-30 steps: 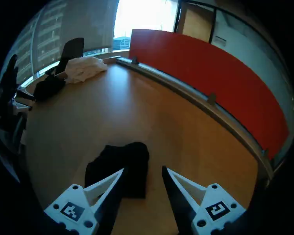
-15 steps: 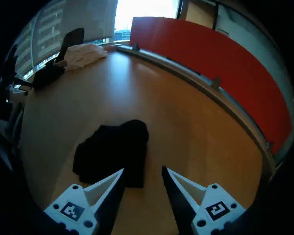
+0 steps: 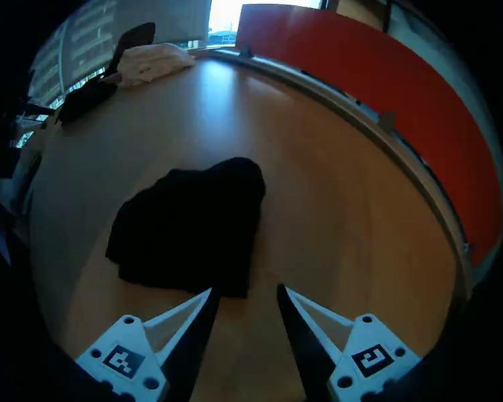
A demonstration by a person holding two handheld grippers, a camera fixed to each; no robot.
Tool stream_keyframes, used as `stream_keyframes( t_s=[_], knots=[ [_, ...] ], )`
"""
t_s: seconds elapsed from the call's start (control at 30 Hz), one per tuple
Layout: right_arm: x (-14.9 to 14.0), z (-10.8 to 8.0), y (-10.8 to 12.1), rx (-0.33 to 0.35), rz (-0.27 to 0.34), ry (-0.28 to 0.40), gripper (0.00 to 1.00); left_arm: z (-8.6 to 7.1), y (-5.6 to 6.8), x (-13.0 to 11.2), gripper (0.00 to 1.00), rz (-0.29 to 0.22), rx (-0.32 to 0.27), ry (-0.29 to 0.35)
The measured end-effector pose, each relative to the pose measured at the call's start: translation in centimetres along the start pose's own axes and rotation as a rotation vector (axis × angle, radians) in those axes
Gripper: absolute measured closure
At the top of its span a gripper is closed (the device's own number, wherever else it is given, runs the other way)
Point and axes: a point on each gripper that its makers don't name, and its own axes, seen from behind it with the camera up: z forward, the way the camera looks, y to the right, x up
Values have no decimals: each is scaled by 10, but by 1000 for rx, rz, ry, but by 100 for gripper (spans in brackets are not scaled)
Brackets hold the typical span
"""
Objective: Fold towel
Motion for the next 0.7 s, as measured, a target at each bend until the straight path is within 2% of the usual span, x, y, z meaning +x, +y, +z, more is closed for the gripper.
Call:
stream_keyframes(
  t_s=[0.27, 0.7],
  knots=[
    [-15, 7, -1, 32, -57, -52, 35, 1, 0, -4, 8, -1, 1, -11],
    [-21, 14, 3, 82, -193, -109, 37, 4, 1, -3, 8, 2, -2, -17]
  ],
)
